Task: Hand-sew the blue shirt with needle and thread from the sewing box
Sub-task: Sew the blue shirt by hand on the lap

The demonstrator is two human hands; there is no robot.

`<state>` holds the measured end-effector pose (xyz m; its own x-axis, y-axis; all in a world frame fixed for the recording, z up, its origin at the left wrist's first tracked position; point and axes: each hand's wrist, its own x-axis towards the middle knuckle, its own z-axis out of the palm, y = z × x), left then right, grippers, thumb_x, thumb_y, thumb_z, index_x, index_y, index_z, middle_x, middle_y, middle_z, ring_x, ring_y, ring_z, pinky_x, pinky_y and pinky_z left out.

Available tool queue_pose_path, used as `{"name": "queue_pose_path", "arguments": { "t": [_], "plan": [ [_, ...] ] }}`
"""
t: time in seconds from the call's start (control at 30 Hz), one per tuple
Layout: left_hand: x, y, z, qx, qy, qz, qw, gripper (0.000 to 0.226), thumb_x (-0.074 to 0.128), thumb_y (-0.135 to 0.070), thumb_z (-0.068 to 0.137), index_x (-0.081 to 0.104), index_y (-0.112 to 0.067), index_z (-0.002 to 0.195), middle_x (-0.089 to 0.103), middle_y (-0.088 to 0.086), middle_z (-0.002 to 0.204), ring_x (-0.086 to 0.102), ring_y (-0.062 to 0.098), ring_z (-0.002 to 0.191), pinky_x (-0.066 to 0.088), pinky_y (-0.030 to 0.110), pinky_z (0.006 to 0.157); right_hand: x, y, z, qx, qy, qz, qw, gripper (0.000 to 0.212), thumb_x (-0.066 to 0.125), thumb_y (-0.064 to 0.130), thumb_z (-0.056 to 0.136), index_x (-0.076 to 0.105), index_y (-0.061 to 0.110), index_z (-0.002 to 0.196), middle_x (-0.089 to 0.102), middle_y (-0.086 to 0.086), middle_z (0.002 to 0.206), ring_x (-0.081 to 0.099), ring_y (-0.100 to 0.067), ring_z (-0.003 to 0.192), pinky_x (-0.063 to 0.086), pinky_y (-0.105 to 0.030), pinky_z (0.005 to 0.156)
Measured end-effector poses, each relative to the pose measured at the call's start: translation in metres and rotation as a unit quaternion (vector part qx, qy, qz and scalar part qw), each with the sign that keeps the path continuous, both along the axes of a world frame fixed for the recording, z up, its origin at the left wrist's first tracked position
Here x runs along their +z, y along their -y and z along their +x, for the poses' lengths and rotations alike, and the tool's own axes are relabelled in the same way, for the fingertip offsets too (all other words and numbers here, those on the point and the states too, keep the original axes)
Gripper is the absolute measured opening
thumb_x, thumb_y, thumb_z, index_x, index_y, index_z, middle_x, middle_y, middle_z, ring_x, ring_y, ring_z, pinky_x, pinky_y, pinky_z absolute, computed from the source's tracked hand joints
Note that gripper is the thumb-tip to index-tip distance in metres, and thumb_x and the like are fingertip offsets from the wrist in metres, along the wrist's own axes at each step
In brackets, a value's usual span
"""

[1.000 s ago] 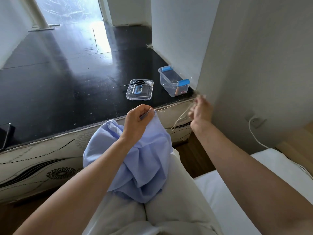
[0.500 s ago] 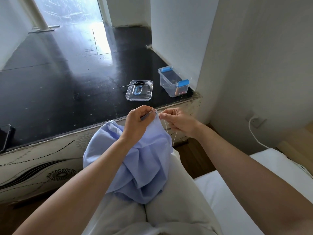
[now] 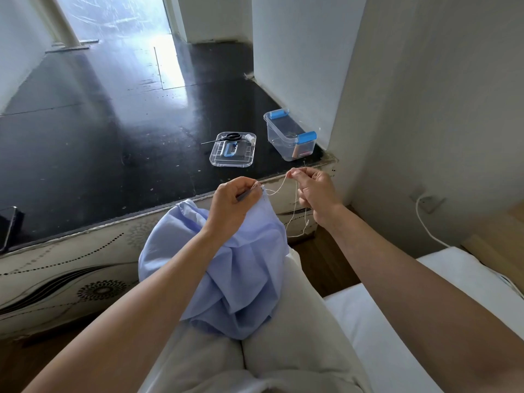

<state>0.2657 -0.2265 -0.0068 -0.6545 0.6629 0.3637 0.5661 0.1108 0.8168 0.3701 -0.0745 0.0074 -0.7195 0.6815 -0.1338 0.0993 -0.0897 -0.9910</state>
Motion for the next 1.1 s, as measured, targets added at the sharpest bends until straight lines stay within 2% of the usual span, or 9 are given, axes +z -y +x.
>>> {"name": "queue_pose_path", "arguments": {
  "t": [0.1, 0.2, 0.3, 0.47, 0.53, 0.63, 0.8, 0.97, 1.1],
  "plan": [
    [0.0, -0.001, 0.0, 0.008, 0.006, 0.0, 1.0, 0.006, 0.063, -0.012, 0.093, 0.068, -0.015, 0.091, 0.063, -0.014, 0.076, 0.059, -0.003, 0.07, 0.047, 0.01, 0.064, 0.0, 0.001, 0.0, 0.014, 0.01, 0.037, 0.999, 0.017, 0.058, 0.024, 0.097, 0.071, 0.014, 0.094, 0.052, 0.015, 0.049, 0.037, -0.004, 0.038, 0.034, -0.017, 0.041],
    [-0.001, -0.002, -0.001, 0.025, 0.02, 0.001, 0.999, 0.007, 0.064, -0.011, 0.092, 0.07, -0.015, 0.089, 0.064, -0.011, 0.074, 0.058, 0.0, 0.067, 0.047, 0.014, 0.063, 0.002, 0.004, 0.0, 0.038, 0.021, 0.076, 0.996, 0.023, 0.06, 0.026, 0.096, 0.066, 0.01, 0.112, 0.054, 0.008, 0.063, 0.044, -0.002, 0.041, 0.036, -0.014, 0.042],
    [-0.003, -0.004, -0.001, 0.05, 0.035, 0.0, 0.998, 0.008, 0.065, -0.013, 0.091, 0.073, -0.01, 0.092, 0.068, -0.002, 0.076, 0.061, 0.012, 0.07, 0.05, 0.025, 0.065, 0.004, 0.005, 0.0, 0.076, 0.026, 0.058, 0.995, 0.025, 0.044, 0.021, 0.102, 0.051, 0.013, 0.124, 0.046, 0.005, 0.064, 0.041, -0.004, 0.046, 0.036, -0.015, 0.044],
    [-0.003, -0.007, 0.001, 0.103, 0.042, 0.011, 0.994, 0.008, 0.067, -0.013, 0.089, 0.073, -0.008, 0.086, 0.07, 0.005, 0.077, 0.064, 0.029, 0.074, 0.052, 0.035, 0.069, 0.005, 0.015, 0.004, 0.199, 0.001, 0.107, 0.974, 0.012, 0.037, 0.008, 0.104, 0.046, 0.01, 0.112, 0.054, -0.002, 0.068, 0.049, -0.005, 0.05, 0.043, -0.017, 0.048],
    [-0.002, -0.009, 0.002, 0.124, 0.037, 0.011, 0.991, 0.01, 0.067, -0.014, 0.089, 0.073, -0.008, 0.084, 0.07, 0.006, 0.075, 0.065, 0.029, 0.074, 0.052, 0.035, 0.068, 0.004, 0.019, 0.004, 0.232, -0.01, 0.151, 0.961, 0.007, 0.041, 0.01, 0.104, 0.046, 0.008, 0.108, 0.065, -0.003, 0.071, 0.06, -0.008, 0.051, 0.044, -0.017, 0.046],
    [-0.001, -0.01, 0.002, 0.144, 0.03, 0.014, 0.989, 0.012, 0.066, -0.018, 0.09, 0.073, -0.009, 0.085, 0.067, 0.001, 0.073, 0.064, 0.023, 0.073, 0.055, 0.037, 0.07, -0.001, 0.024, 0.003, 0.217, -0.014, 0.188, 0.958, 0.013, 0.047, 0.014, 0.102, 0.051, 0.003, 0.106, 0.07, -0.007, 0.074, 0.061, -0.01, 0.046, 0.042, -0.013, 0.043],
    [0.003, -0.01, 0.003, 0.153, 0.023, 0.017, 0.988, 0.013, 0.067, -0.02, 0.09, 0.074, -0.009, 0.089, 0.065, -0.004, 0.076, 0.062, 0.015, 0.071, 0.054, 0.03, 0.07, -0.006, 0.028, 0.001, 0.199, -0.017, 0.221, 0.955, 0.022, 0.047, 0.017, 0.102, 0.055, 0.003, 0.117, 0.065, -0.011, 0.069, 0.059, -0.008, 0.045, 0.045, -0.011, 0.047],
    [0.004, -0.008, 0.004, 0.16, 0.013, 0.009, 0.987, 0.01, 0.068, -0.019, 0.089, 0.071, -0.009, 0.087, 0.061, -0.01, 0.072, 0.058, 0.001, 0.065, 0.045, 0.008, 0.062, -0.004, 0.028, -0.002, 0.197, -0.018, 0.218, 0.956, 0.011, 0.044, 0.016, 0.103, 0.053, 0.011, 0.108, 0.063, -0.006, 0.063, 0.054, -0.015, 0.043, 0.045, -0.013, 0.045],
    [0.005, -0.007, 0.005, 0.162, 0.001, 0.009, 0.987, 0.01, 0.07, -0.018, 0.088, 0.07, -0.008, 0.084, 0.059, -0.015, 0.067, 0.059, -0.004, 0.061, 0.041, 0.004, 0.058, -0.005, 0.029, -0.003, 0.196, -0.009, 0.221, 0.955, 0.01, 0.045, 0.016, 0.103, 0.053, 0.012, 0.108, 0.064, -0.01, 0.065, 0.056, -0.022, 0.048, 0.047, -0.014, 0.046]
  ]
}}
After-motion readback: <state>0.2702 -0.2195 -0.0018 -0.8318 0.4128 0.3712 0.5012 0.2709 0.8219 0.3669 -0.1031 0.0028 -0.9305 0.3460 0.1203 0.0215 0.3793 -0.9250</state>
